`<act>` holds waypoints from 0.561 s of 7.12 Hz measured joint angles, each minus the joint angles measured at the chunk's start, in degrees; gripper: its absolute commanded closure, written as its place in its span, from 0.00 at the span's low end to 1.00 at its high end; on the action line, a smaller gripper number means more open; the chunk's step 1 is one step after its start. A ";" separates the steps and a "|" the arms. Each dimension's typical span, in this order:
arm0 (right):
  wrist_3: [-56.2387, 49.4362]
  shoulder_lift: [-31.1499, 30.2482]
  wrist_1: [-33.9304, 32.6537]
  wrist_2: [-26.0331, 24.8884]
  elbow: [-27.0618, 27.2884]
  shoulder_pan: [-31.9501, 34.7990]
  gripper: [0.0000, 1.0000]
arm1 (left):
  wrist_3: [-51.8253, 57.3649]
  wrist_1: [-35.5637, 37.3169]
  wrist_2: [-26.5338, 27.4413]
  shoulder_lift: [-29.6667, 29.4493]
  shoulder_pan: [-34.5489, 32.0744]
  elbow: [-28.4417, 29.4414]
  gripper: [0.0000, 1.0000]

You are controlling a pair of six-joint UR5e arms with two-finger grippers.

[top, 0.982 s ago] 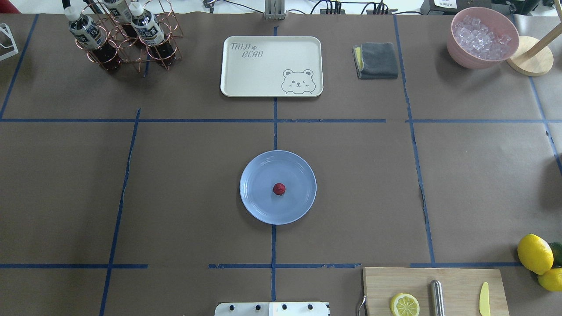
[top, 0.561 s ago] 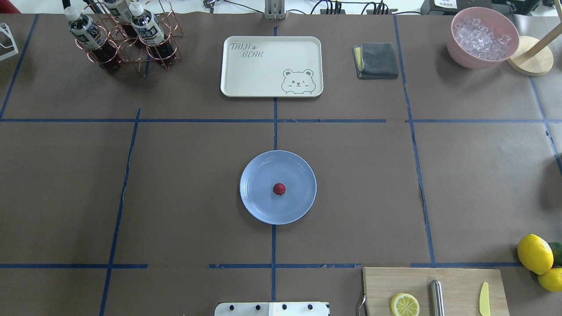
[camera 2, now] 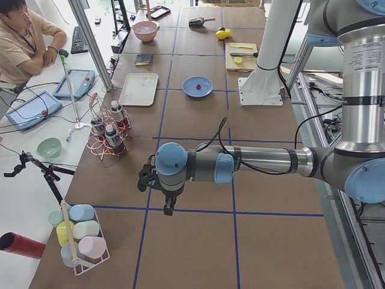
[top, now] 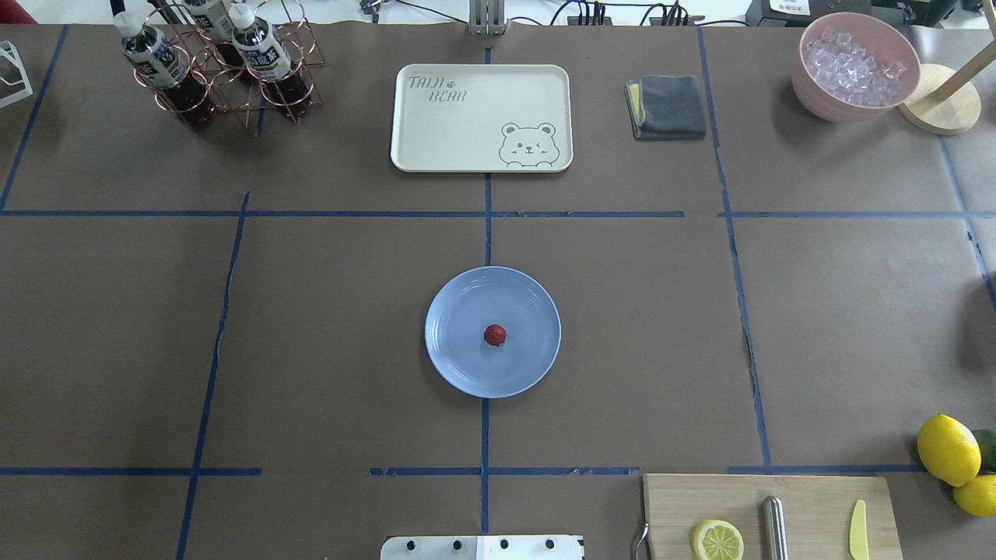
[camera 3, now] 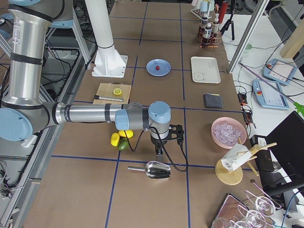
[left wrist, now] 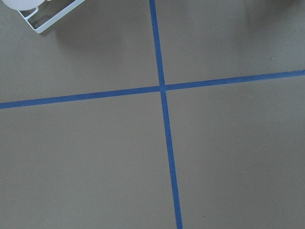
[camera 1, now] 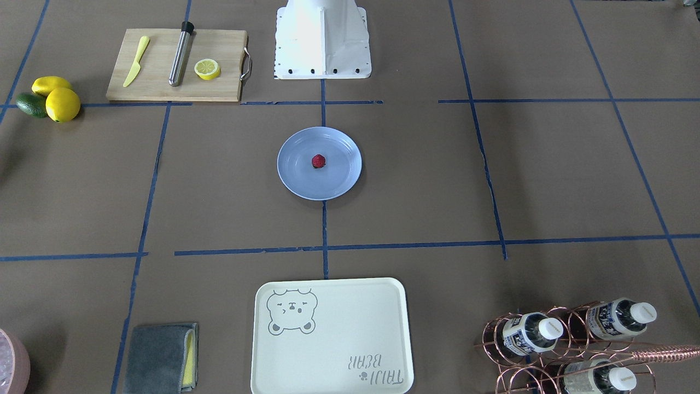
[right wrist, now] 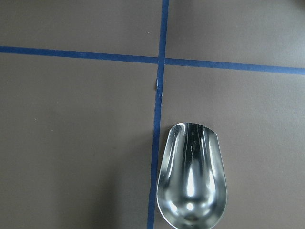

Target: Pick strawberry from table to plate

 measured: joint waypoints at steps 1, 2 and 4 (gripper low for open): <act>-0.19 -0.06 0.05 -0.12 -0.39 0.03 0.00 | 0.00 -0.04 -0.10 -0.06 0.00 0.00 0.00; -0.32 -0.07 0.07 -0.16 -0.75 0.05 0.00 | -0.01 -0.06 -0.14 -0.08 0.00 0.00 0.00; -0.01 0.01 0.04 -0.04 -1.34 0.01 0.00 | -0.03 -0.21 -0.16 -0.25 0.00 0.00 0.00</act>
